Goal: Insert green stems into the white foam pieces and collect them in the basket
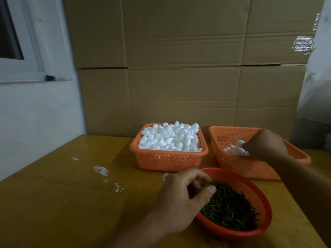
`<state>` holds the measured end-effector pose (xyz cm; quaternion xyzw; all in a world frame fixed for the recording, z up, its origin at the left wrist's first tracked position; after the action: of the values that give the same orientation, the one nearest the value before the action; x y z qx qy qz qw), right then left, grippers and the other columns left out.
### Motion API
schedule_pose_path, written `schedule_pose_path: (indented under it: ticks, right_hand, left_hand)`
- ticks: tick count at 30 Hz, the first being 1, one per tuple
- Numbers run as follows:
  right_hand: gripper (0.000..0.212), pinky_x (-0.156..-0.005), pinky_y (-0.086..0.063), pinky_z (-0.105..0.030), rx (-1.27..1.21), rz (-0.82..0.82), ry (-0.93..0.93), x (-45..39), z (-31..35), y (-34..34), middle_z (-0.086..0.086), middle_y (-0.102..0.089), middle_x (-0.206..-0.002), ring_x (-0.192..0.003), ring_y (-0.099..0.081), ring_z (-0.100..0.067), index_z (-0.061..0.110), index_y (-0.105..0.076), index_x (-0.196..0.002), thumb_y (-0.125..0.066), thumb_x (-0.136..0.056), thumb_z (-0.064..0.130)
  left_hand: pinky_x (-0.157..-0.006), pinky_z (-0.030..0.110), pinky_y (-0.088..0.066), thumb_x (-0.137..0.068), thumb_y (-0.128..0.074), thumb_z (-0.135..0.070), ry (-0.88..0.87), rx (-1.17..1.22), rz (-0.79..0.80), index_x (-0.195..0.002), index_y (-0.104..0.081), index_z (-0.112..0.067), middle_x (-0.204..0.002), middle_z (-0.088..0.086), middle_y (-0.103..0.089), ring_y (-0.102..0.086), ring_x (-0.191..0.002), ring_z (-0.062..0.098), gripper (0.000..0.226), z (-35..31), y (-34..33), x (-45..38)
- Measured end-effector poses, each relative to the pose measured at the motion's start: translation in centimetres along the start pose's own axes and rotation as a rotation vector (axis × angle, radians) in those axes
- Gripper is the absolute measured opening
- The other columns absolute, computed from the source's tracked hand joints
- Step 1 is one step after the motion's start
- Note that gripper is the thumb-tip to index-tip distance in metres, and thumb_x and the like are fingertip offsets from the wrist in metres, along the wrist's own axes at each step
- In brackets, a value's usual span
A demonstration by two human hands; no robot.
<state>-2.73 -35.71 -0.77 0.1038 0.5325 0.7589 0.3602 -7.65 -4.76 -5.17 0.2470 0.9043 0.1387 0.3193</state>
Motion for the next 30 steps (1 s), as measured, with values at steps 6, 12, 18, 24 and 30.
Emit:
schedule_pose_path:
  ticks: [6, 12, 18, 24, 30]
  right_hand:
    - [0.031, -0.072, -0.061, -0.041, 0.045, 0.048, -0.036, -0.7, -0.7, -0.3, -0.010, -0.068, -0.069, -0.066, -0.067, -0.025, 0.008, -0.066, -0.073, -0.079, -0.080, 0.036]
    - [0.035, -0.070, -0.060, -0.042, -0.046, -0.019, 0.049, 0.6, -0.6, 0.7, -0.010, -0.066, -0.066, -0.063, -0.065, -0.026, 0.012, -0.066, -0.069, -0.068, -0.090, 0.039]
    - [0.027, -0.055, -0.054, -0.042, -0.366, -0.129, 0.217, 5.9, 1.3, 3.0, -0.005, -0.070, -0.063, -0.054, -0.064, -0.027, 0.015, -0.074, -0.075, -0.064, -0.096, 0.030]
    - [0.017, -0.040, -0.048, -0.024, -0.482, -0.048, 0.419, 13.7, 3.0, 3.4, 0.006, -0.071, -0.068, -0.051, -0.064, -0.011, 0.038, -0.069, -0.088, -0.063, -0.093, 0.023]
    - [0.019, -0.074, -0.052, -0.017, -0.315, 0.095, 0.517, 16.2, 3.4, 0.8, 0.019, -0.072, -0.089, -0.080, -0.066, 0.005, 0.032, -0.075, -0.108, -0.070, -0.091, 0.025]
  left_hand:
    - [-0.061, 0.019, -0.048, -0.086, -0.066, -0.049, -0.015, 0.022, 0.014, -0.101, -0.067, -0.036, -0.072, -0.013, -0.062, -0.061, -0.067, 0.006, 0.019, -0.3, -0.2, 0.1]
    - [-0.061, 0.024, -0.050, -0.085, -0.065, -0.052, -0.017, 0.022, 0.007, -0.099, -0.066, -0.038, -0.074, -0.011, -0.064, -0.064, -0.070, 0.015, 0.020, -0.3, -0.2, 0.1]
    - [-0.062, 0.018, -0.048, -0.088, -0.066, -0.046, -0.028, 0.019, 0.007, -0.096, -0.067, -0.035, -0.075, -0.014, -0.065, -0.064, -0.071, 0.005, 0.014, -0.2, -0.1, -0.1]
    - [-0.060, 0.018, -0.046, -0.089, -0.065, -0.039, -0.051, -0.009, -0.052, -0.085, -0.062, -0.029, -0.073, -0.013, -0.062, -0.059, -0.068, 0.003, 0.012, -0.4, 0.5, -0.4]
    - [-0.060, 0.031, -0.053, -0.090, -0.070, -0.024, 0.054, -0.098, -0.125, -0.082, -0.060, -0.028, -0.072, -0.007, -0.064, -0.060, -0.064, 0.009, 0.014, 0.5, 2.8, -2.5]
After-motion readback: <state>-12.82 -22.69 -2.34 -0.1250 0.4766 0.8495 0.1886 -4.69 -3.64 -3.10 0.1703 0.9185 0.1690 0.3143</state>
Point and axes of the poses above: each hand's wrist, its own x-axis away from the middle knuckle, its own y-axis out of the back of the hand, z = x × y, the point moved 6 cm from there along -x, towards the middle knuckle
